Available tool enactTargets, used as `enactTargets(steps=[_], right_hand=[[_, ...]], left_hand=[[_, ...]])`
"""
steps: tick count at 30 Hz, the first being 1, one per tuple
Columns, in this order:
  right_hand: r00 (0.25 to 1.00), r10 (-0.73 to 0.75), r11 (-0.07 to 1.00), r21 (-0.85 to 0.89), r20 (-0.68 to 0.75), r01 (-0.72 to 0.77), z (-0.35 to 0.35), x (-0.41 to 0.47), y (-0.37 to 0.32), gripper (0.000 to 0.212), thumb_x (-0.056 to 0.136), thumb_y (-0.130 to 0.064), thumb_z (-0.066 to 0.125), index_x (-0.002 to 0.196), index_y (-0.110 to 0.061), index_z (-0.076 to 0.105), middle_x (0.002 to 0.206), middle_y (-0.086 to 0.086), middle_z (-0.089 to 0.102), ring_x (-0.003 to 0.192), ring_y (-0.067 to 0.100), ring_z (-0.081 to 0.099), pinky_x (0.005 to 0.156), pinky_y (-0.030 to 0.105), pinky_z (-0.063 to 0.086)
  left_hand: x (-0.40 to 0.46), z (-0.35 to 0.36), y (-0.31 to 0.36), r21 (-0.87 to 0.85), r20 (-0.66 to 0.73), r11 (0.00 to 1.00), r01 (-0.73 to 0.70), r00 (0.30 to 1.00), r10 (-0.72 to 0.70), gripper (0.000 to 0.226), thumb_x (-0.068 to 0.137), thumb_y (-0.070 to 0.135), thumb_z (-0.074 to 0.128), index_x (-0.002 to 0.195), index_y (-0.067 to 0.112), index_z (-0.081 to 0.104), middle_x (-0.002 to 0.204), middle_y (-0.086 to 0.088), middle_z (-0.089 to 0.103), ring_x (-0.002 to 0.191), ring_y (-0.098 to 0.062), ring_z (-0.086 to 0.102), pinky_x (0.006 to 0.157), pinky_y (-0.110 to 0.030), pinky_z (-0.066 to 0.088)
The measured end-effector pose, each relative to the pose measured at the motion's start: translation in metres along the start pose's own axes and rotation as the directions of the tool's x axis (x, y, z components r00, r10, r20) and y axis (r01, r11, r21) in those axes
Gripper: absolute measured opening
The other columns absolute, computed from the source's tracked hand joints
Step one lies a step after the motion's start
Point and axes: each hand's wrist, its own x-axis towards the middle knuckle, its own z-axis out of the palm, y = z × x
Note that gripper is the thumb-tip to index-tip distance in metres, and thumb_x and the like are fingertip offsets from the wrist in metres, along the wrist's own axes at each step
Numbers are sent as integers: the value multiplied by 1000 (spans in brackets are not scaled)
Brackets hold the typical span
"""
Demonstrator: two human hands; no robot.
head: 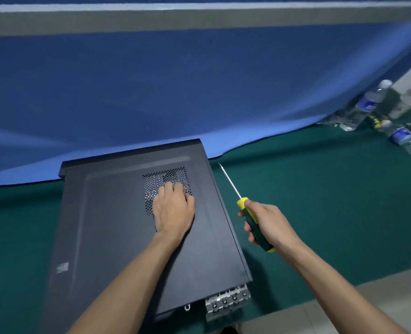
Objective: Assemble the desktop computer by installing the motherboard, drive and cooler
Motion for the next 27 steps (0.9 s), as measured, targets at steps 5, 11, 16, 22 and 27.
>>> enactTargets(steps=[5,11,16,22,27], right_hand=[[999,29,1000,11,26,-29,3,68,18,37,97,-35,45,79,-7,61,53,3,54,38,17,47,45,24,36],[989,119,977,-188,82,-102,30,127,53,30,99,-23,37,77,-10,51,65,4,59,45,16,54,50,26,39],[988,138,902,-421,67,-98,42,150,66,32,93,-23,48,63,-13,46,63,1,53,65,21,50,61,30,38],[997,68,802,-596,38,-32,41,157,66,20,89,-22,56,79,-6,63,81,12,66,76,31,57,68,33,46],[996,76,748,-663,54,-21,39,148,58,30,94,-32,48,71,-16,60,88,11,68,81,30,60,66,28,41]], left_hand=[[3,6,7,127,-41,992,6,999,-1,16,87,21,51,80,8,58,82,-8,54,74,-23,45,65,-35,36],[5,8,9,102,-112,995,0,994,11,21,84,20,48,68,7,52,71,-7,49,63,-25,44,55,-35,35],[7,9,8,98,-126,995,-7,992,20,25,82,26,38,67,9,49,70,-4,46,62,-22,42,53,-33,34],[5,10,6,98,-132,995,0,991,13,25,81,25,40,66,9,50,69,-5,47,62,-23,43,52,-35,37],[4,10,5,98,-121,995,-3,993,15,17,77,15,62,66,9,51,69,-6,48,62,-23,43,54,-34,36]])
